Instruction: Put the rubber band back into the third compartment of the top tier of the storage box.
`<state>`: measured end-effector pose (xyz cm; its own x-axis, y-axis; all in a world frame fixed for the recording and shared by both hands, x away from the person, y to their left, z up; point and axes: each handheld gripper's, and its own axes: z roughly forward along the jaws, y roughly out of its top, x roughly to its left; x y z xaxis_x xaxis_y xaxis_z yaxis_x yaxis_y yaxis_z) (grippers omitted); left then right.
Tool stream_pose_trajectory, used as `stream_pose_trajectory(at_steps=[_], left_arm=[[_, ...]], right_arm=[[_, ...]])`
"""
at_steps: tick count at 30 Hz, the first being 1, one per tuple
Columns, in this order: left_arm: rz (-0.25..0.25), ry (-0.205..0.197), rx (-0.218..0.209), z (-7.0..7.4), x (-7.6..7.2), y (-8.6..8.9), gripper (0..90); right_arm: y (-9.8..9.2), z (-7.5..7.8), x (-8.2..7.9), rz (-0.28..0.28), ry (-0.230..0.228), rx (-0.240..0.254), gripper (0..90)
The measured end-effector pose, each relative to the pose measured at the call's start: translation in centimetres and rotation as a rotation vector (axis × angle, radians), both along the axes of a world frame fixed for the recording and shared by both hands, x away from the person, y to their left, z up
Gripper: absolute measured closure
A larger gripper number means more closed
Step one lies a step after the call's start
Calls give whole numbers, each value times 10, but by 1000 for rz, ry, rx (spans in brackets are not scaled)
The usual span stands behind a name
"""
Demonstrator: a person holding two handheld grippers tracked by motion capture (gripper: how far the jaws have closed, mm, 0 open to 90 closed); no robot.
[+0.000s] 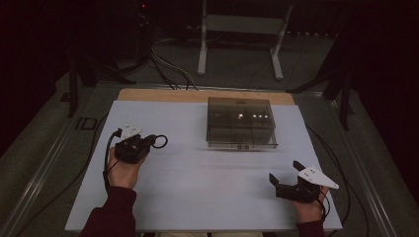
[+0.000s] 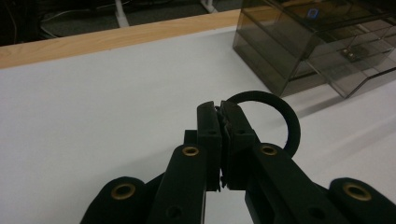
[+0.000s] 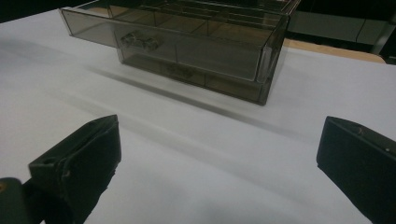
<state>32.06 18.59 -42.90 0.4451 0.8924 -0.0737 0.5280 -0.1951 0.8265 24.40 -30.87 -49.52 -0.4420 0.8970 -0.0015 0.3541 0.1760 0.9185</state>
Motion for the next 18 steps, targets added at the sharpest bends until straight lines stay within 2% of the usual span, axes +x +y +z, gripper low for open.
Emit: stream_pose_trajectory(at_steps=[18], left_arm=[[-48, -17, -31, 6, 16, -11, 889]], right_arm=[[0, 0, 0, 5, 1, 0, 3]])
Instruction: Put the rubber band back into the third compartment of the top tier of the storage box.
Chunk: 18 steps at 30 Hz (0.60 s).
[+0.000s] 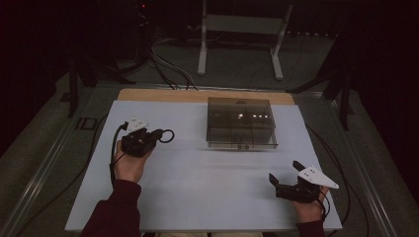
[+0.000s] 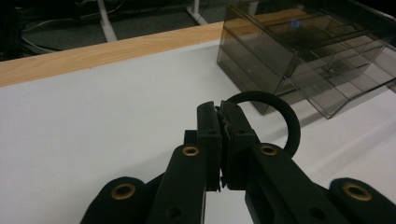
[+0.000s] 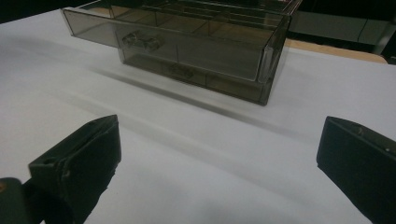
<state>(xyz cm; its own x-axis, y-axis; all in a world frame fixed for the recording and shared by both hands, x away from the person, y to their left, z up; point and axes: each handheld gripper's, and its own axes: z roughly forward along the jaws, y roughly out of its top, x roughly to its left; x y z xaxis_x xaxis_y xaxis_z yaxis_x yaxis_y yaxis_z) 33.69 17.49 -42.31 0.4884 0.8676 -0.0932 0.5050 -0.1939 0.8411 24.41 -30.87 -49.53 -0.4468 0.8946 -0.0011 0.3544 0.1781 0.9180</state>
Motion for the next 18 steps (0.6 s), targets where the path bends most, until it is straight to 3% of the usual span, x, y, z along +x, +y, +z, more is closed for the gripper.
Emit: stream_pose_trajectory(at_steps=[18], left_arm=[[-31, -3, 1, 1, 11, -9, 889]], right_arm=[[1, 0, 0, 7, 1, -4, 2]])
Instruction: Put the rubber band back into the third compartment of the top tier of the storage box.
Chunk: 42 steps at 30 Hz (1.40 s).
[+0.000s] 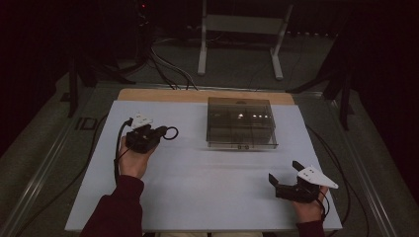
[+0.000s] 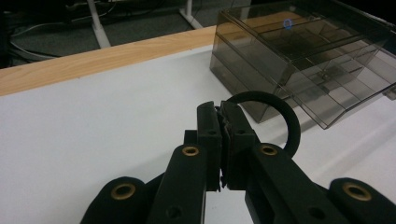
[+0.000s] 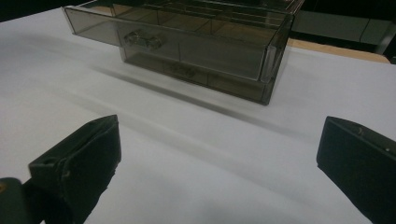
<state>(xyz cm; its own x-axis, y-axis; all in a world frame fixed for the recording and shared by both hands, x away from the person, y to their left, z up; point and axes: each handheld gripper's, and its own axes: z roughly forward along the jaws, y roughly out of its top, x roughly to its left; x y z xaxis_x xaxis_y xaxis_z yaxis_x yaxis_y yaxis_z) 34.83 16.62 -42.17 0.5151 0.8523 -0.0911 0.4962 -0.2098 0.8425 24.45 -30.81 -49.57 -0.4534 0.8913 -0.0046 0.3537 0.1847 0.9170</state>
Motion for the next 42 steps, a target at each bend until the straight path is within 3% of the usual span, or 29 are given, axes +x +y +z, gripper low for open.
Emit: stream_pose_trajectory(at_steps=[25, 42], left_arm=[[-36, -2, 5, 5, 12, -19, 888], [-57, -1, -22, 7, 16, -29, 888]], right_arm=[[0, 0, 0, -1, 1, 2, 3], [0, 0, 0, -1, 0, 2, 3]])
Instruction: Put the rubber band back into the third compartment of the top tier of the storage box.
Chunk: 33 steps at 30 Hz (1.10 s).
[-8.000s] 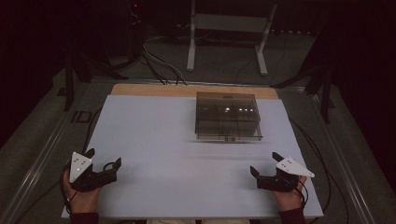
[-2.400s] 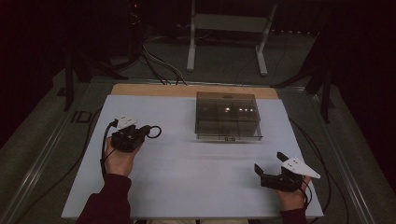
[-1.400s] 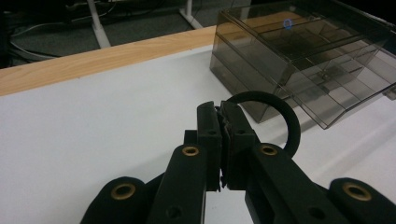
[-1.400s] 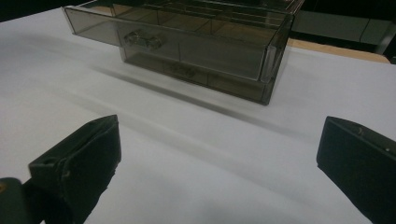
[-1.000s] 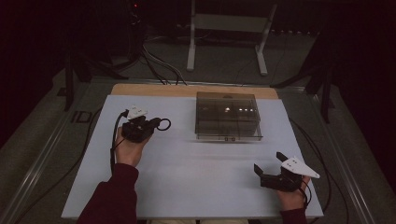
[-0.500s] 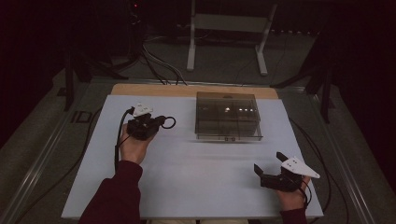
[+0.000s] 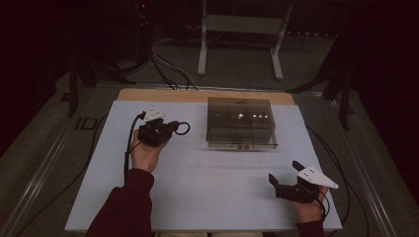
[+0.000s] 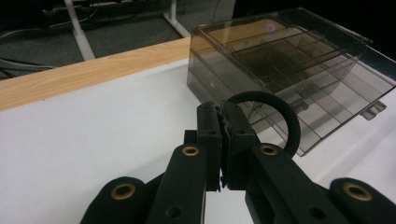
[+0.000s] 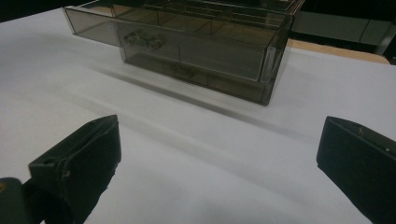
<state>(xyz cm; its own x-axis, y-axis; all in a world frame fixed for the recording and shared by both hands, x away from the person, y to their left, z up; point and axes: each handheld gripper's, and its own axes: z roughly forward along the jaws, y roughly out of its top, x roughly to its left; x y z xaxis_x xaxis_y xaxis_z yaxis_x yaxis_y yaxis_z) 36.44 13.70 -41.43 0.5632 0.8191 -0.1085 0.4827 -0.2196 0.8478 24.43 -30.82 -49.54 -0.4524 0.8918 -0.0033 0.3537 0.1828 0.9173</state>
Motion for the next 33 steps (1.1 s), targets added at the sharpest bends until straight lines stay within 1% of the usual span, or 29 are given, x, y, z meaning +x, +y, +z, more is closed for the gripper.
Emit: stream_pose_trajectory(at_steps=[4, 10, 14, 19, 22, 26, 33], left_arm=[[-3, 1, -9, 0, 1, -3, 888], [-18, -3, -9, 4, 3, -9, 888], [-31, -2, -22, 6, 5, -14, 888], [-48, -2, -19, 8, 9, -22, 888], [-57, 1, -9, 9, 12, -26, 888], [-67, 3, -14, 10, 14, -31, 888], [-85, 8, -10, 12, 19, -40, 888]], right_arm=[[0, 0, 0, 1, 0, 0, 3], [0, 0, 0, 1, 0, -2, 3], [0, 0, 0, 2, 0, -4, 3], [0, 0, 0, 2, 0, -3, 3], [0, 0, 0, 2, 0, -2, 3], [0, 0, 0, 2, -1, -1, 2], [1, 0, 0, 4, -2, -2, 2]])
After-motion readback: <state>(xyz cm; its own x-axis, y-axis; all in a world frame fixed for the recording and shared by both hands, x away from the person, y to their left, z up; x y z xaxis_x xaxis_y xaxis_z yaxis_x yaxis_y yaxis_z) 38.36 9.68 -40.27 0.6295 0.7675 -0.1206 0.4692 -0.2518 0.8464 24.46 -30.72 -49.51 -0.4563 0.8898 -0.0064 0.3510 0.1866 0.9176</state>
